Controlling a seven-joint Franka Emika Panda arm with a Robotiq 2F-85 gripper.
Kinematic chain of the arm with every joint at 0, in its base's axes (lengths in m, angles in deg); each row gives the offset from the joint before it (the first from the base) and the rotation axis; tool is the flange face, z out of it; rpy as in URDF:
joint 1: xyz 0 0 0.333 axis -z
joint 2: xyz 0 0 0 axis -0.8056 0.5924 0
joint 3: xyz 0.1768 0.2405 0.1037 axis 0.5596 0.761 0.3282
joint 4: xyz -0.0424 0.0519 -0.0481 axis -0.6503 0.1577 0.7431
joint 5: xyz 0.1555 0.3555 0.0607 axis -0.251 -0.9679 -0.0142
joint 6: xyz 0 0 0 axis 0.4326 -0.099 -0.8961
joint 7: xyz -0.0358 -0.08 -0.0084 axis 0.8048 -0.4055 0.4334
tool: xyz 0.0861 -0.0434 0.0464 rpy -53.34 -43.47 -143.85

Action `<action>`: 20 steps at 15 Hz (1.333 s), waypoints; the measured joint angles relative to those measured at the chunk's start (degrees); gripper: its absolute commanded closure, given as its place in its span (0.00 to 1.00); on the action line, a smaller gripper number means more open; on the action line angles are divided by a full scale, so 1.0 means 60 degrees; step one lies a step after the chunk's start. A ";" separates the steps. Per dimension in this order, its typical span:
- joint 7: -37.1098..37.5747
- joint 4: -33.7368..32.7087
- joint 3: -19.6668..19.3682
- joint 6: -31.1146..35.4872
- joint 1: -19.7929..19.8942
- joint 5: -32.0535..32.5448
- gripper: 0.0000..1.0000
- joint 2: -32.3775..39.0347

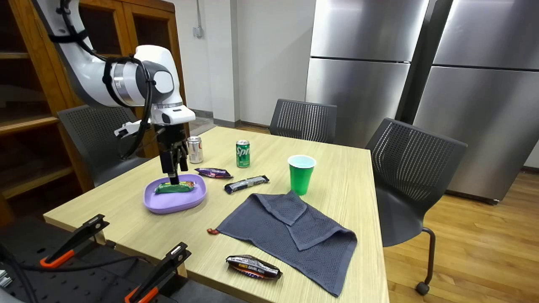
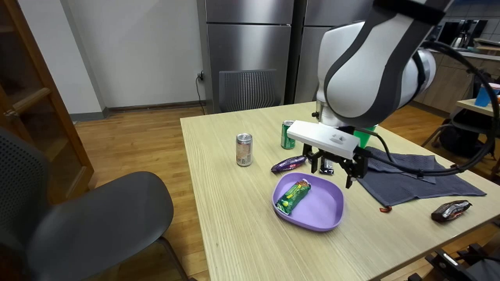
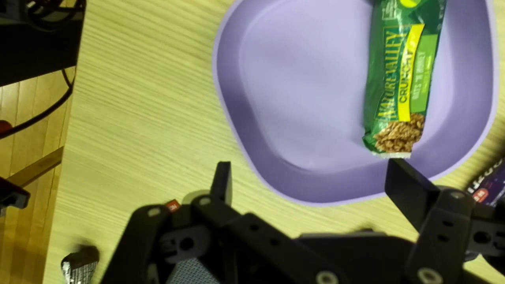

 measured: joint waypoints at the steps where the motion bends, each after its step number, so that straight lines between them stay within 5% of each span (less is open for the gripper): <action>1: -0.0003 0.0114 -0.0009 0.0119 0.0209 0.0020 0.00 -0.0039; 20: -0.1134 0.1740 -0.0097 0.1900 0.3374 -0.0917 0.00 -0.0052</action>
